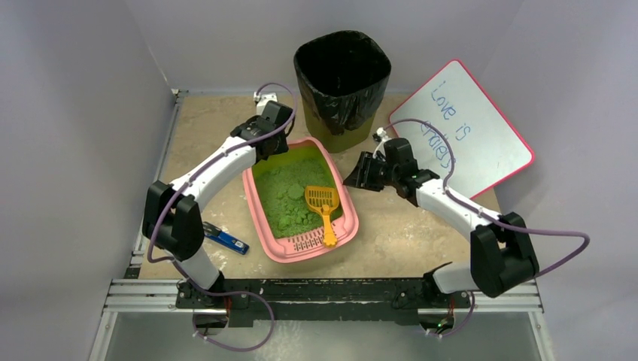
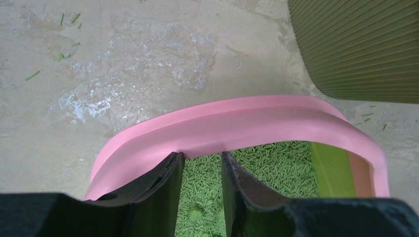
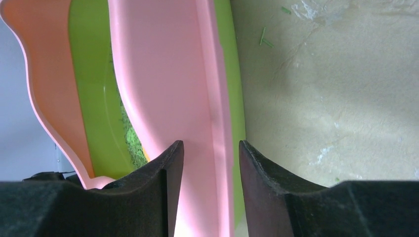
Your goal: Clean the litter box
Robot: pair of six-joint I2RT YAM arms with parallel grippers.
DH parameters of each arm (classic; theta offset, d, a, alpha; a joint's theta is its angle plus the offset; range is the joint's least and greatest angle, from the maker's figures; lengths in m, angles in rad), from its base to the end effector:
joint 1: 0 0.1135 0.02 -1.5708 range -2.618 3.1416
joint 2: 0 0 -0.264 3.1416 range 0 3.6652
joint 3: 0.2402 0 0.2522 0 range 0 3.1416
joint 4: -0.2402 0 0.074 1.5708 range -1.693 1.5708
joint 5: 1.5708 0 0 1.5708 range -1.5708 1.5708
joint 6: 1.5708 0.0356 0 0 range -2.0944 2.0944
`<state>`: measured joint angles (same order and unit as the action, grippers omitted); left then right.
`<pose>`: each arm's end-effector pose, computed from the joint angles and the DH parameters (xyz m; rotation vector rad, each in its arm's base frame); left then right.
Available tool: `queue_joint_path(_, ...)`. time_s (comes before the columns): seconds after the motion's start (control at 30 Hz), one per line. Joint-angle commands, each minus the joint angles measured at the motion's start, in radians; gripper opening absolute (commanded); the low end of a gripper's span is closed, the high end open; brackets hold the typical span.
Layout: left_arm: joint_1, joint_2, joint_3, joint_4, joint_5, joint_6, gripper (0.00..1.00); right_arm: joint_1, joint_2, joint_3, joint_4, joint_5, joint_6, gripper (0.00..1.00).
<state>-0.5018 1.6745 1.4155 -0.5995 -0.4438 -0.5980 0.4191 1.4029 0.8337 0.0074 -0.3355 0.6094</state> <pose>0.3307 -0.1640 0.2910 -0.3054 2.3032 -0.0048 0.2744 0.1351 0.2350 0.0043 2.2530 0.9400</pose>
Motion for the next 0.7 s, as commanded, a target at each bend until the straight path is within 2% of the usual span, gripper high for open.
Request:
queue_joint_path(0.0,0.011,-0.005,0.042,-0.076,0.067,-0.011,0.35,0.007,-0.086,0.078,-0.135,0.074,0.002,0.47)
queue_joint_path(0.1,0.011,-0.057,0.077,-0.099,0.074,-0.01,0.41,0.018,-0.135,0.119,-0.255,0.121,0.019,0.48)
queue_joint_path(0.27,0.011,-0.16,0.09,-0.112,0.084,-0.011,0.58,0.031,-0.238,0.141,-0.371,0.164,0.058,0.49)
queue_joint_path(0.33,0.011,-0.211,0.074,-0.111,0.087,-0.008,0.69,0.041,-0.262,0.167,-0.428,0.174,0.079,0.48)
queue_joint_path(0.53,0.011,-0.383,-0.019,-0.103,0.045,0.008,0.77,0.105,-0.306,0.22,-0.534,0.223,0.131,0.47)
queue_joint_path(0.67,0.011,-0.497,-0.109,-0.102,0.002,0.011,0.78,0.174,-0.297,0.238,-0.568,0.248,0.155,0.47)
